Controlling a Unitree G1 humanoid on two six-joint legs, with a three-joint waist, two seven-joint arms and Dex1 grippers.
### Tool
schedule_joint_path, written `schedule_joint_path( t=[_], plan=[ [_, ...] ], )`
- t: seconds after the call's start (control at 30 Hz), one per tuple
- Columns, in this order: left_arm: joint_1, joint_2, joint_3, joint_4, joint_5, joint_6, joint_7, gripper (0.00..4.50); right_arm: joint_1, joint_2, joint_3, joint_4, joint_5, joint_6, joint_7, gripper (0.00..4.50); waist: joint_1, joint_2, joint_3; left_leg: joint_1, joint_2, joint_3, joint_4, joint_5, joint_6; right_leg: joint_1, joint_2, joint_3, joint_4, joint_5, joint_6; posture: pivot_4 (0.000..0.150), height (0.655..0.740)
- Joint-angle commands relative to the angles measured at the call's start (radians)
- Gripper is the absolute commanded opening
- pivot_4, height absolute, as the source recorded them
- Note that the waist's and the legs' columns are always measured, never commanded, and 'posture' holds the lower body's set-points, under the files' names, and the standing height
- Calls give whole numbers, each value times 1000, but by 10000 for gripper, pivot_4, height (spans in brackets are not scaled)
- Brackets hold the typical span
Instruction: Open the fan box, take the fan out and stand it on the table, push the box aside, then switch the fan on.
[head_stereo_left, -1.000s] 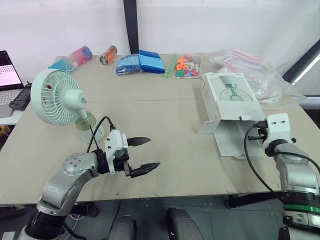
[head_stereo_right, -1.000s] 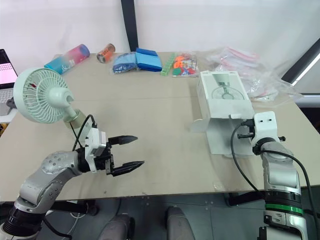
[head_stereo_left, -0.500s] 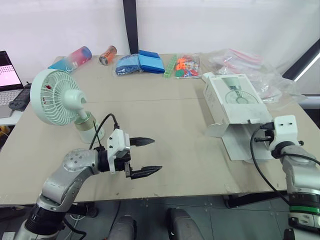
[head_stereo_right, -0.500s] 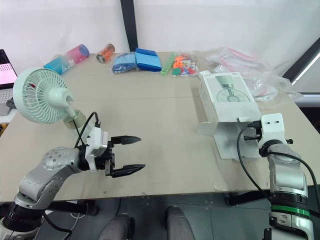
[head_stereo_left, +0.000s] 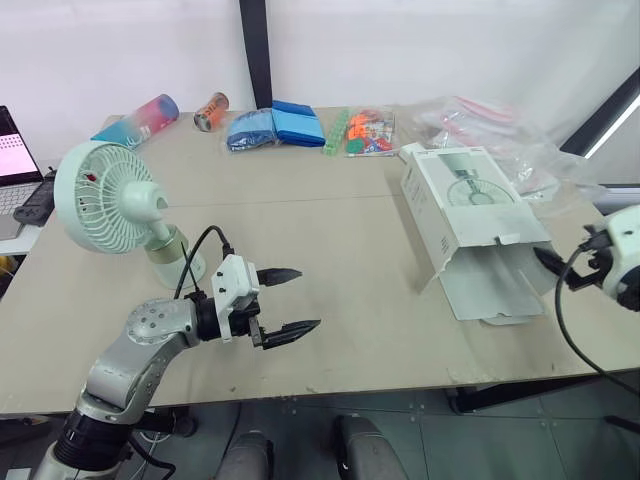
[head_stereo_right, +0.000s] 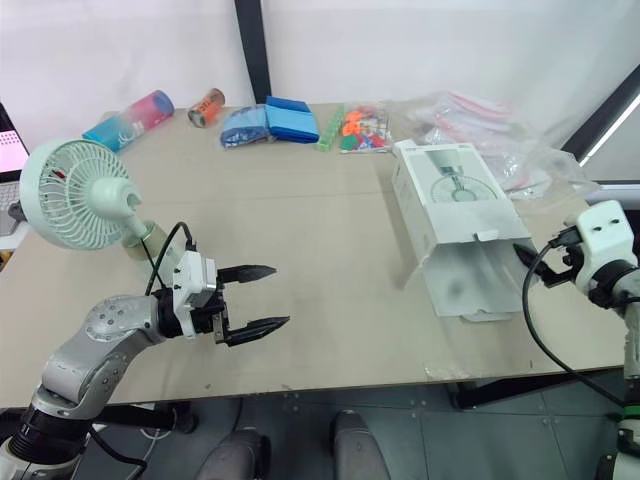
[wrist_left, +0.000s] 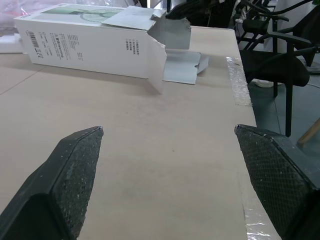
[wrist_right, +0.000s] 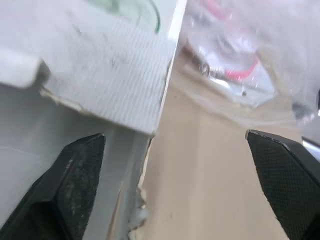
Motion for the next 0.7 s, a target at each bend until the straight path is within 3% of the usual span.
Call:
schedule_joint_path(
  t=[0.03, 0.2, 0.33, 0.53, 0.7],
  plan=[
    [4, -23, 45, -10, 3, -22, 56, 45000, -67, 2, -48, -45, 121, -56, 120, 44476, -4, 0, 0, 0, 0, 1, 0, 0, 0, 0, 0, 0, 0, 0, 0, 1500, 7400],
    [18, -66, 95, -6, -4, 12, 166, 45000, -125, 153, 73, -246, 251, 27, 179, 44476, -8, -1, 0, 1, 4, 3, 0, 0, 0, 0, 4, 3, 1, 1, 0, 1500, 7400],
    [52, -91, 109, -24, 28, 11, 248, 45000, -133, 349, 267, -406, 297, 84, 204, 44476, -6, 0, 0, 2, 7, 3, 0, 0, 0, -1, 6, 3, 1, 2, -2, 1500, 7400],
    [113, -142, 137, -44, 60, 36, 395, 45000, -124, 428, 419, -395, 215, 11, 279, 44476, 16, 0, 0, 0, 1, -3, 1, 0, -2, -4, -2, -2, 0, 3, 0, 1500, 7400],
    [177, -198, 168, -68, 110, 38, 528, 45000, -121, 488, 483, -378, 138, -51, 243, 44476, 17, 0, 0, 0, 1, -4, 1, 0, -2, -4, -1, -3, 0, 3, 0, 1500, 7400]
  ],
)
